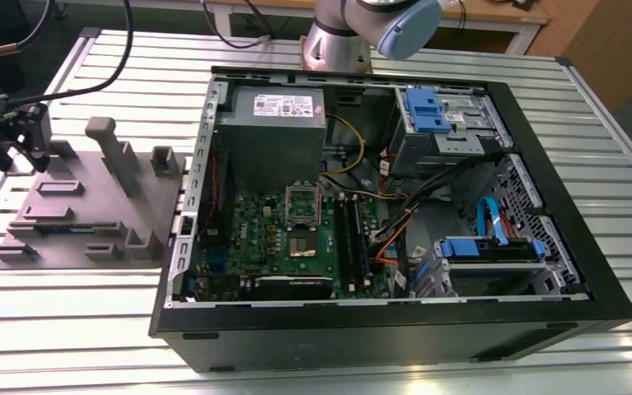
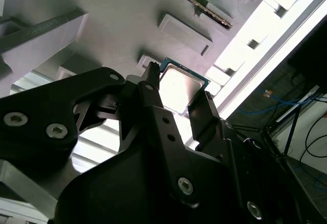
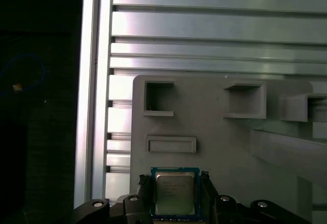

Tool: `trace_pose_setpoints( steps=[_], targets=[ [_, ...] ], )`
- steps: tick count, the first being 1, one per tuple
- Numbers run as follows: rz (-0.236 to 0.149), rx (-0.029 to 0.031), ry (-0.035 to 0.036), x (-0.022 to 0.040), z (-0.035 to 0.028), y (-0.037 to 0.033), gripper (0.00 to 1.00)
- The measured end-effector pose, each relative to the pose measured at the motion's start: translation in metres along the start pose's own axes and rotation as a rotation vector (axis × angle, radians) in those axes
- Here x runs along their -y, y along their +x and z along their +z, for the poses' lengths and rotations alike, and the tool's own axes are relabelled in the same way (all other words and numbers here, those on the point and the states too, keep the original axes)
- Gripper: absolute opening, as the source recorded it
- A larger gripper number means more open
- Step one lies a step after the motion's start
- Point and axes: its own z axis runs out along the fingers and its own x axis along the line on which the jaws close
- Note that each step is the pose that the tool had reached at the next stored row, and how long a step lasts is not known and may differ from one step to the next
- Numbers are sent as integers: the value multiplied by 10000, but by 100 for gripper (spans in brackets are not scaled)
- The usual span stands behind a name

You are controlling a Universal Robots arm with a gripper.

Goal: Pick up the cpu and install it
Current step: 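Pick up the cpu and move it towards the insertion slot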

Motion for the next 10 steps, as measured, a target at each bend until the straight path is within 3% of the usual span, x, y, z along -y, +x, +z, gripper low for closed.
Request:
trace_pose_setpoints(
  steps=[10],
  targets=[
    [1,-1,1,-2,-40,0,47]
  ],
)
